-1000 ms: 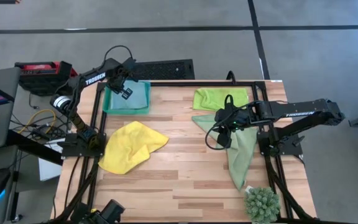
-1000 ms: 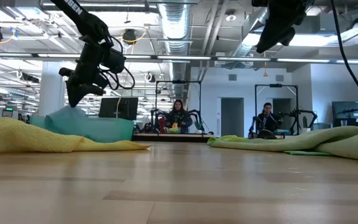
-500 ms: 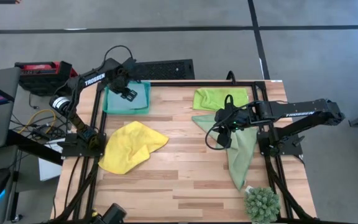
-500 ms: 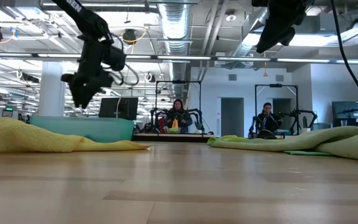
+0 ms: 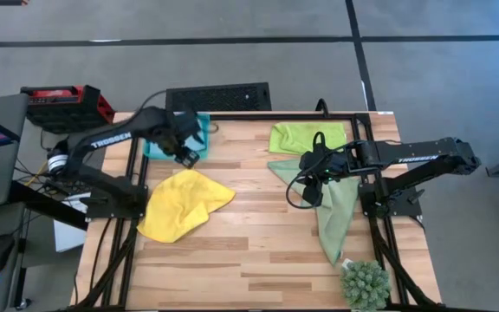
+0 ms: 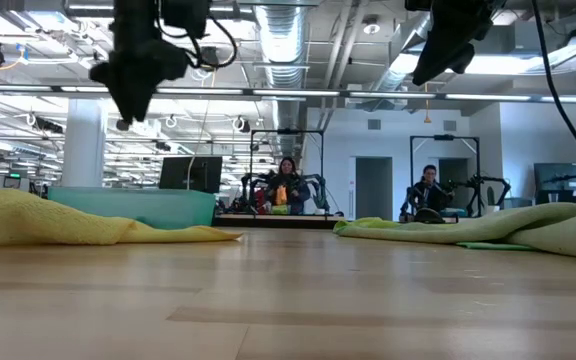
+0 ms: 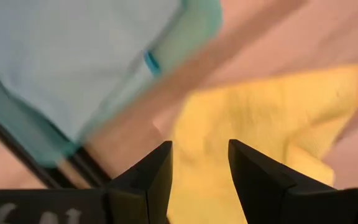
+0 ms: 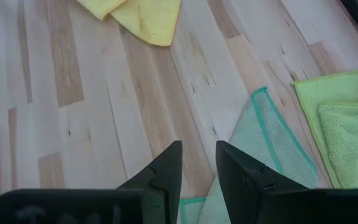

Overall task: Fold microfiber towels
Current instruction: Fold the yellow microfiber towel

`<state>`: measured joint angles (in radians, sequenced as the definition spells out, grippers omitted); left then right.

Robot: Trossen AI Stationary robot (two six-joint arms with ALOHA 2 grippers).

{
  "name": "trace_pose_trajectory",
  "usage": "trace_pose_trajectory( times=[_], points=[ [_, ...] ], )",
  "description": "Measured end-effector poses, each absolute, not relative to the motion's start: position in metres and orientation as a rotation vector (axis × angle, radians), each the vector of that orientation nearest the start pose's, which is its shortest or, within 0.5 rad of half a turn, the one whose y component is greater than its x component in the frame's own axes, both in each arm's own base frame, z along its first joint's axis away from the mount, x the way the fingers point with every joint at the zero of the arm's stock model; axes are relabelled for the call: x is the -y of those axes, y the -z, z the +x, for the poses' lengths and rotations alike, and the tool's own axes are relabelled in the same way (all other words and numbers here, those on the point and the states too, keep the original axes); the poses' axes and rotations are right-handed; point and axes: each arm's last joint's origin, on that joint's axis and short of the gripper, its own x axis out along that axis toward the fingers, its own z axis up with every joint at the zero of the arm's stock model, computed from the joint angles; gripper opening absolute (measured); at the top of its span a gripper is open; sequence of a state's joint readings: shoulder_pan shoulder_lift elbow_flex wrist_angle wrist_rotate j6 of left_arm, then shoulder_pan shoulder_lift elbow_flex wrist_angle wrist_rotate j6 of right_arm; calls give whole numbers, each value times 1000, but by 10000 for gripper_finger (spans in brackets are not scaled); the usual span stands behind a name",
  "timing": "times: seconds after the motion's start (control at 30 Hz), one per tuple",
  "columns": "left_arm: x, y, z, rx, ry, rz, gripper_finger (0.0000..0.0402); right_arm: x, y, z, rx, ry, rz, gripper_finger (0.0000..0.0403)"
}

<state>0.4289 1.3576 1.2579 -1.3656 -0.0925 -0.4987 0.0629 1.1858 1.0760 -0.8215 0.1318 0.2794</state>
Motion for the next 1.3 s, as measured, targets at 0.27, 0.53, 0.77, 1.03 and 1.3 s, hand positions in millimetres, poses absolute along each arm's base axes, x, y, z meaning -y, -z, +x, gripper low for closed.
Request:
trace_pose_trajectory(
  times=[0.27, 0.53, 0.77, 1.03, 1.3],
  points=[
    [-31, -295, 218, -1404, -830, -807, 149, -11, -304, 228, -914, 168, 120, 120],
    [21, -257, 229, -1393, -905, -908, 148, -12, -304, 228, -917, 149, 92, 120],
    [44, -201, 229, -1345, -963, -904, 148, -14, -303, 228, -919, 130, 64, 120],
    [56, -188, 237, -1353, -769, -867, 148, -14, -306, 231, -882, 129, 70, 120],
    [58, -182, 237, -1347, -798, -797, 148, -14, -311, 237, -795, 123, 83, 120]
  ],
)
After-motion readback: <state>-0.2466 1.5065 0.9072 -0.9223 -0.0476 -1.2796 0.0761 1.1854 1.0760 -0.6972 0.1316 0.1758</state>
